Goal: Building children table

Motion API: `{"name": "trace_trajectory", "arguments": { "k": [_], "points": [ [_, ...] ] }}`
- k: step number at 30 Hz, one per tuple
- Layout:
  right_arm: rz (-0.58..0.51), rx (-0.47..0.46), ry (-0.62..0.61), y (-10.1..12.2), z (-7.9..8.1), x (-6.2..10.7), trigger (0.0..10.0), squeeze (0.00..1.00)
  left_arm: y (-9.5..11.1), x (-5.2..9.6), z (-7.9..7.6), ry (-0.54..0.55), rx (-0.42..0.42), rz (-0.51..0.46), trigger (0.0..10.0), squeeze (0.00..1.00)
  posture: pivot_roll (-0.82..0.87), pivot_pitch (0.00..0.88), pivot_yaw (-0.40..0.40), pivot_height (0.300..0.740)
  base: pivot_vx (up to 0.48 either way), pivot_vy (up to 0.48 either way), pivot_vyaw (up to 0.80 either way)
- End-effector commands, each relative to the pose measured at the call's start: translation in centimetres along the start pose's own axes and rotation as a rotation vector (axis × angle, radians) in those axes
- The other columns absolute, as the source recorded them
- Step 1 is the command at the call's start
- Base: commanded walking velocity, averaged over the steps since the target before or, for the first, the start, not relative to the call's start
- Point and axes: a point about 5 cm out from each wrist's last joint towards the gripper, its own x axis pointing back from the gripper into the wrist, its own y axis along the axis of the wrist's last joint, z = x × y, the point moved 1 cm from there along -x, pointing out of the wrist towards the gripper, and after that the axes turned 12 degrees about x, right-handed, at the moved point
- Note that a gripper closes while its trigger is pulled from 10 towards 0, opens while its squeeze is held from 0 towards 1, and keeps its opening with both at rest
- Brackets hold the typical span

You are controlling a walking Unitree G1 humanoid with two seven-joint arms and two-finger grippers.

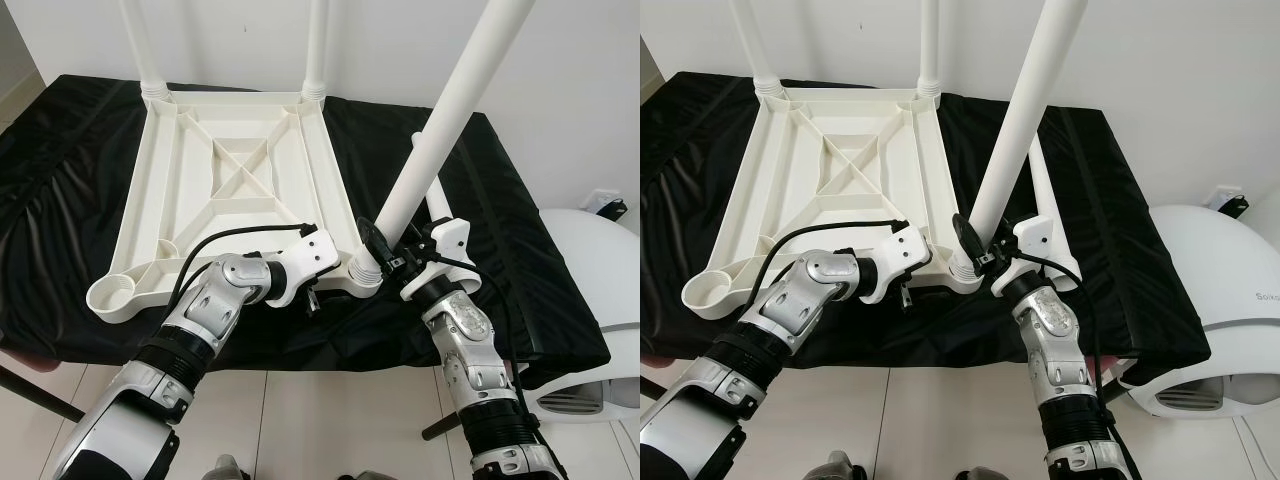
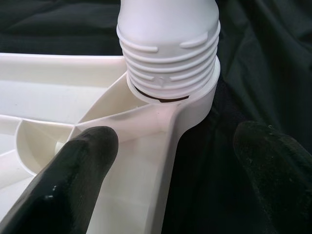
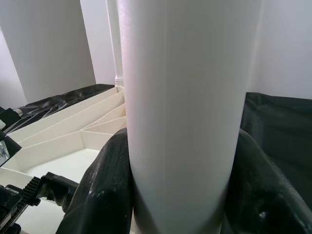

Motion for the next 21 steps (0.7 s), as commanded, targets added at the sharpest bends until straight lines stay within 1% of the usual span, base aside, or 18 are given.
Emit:
{"name": "trace_trajectory", "arguments": {
  "k": [1, 12, 17, 21],
  "points": [
    [0.051, -0.016, -0.007, -0.9, -0.2, 0.4, 10.0, 0.00, 0.3, -0.1, -0.1, -0.006, -0.020, -0.003, 10.0, 0.00, 0.01, 0.037, -0.039, 0.740, 0.000, 0.000, 0.00],
    [0.056, -0.017, 0.008, -1.0, 0.0, 0.5, 10.0, 0.00, 0.0, -0.1, -0.3, -0.014, -0.019, 0.009, 10.0, 0.00, 0.01, 0.035, -0.040, 0.740, 0.000, 0.000, 0.00],
    [0.020, -0.045, -0.009, -0.4, -0.3, 0.2, 10.0, 0.00, -0.3, -0.1, -0.4, -0.017, -0.019, 0.023, 10.0, 0.00, 0.01, 0.033, -0.039, 0.740, 0.000, 0.000, 0.00],
    [-0.007, -0.035, -0.012, 0.3, -0.5, -0.2, 10.0, 0.00, -0.3, -0.1, -0.3, -0.019, -0.022, 0.026, 10.0, 0.00, 0.01, 0.029, -0.037, 0.740, 0.000, 0.000, 0.00]
  ]
}}
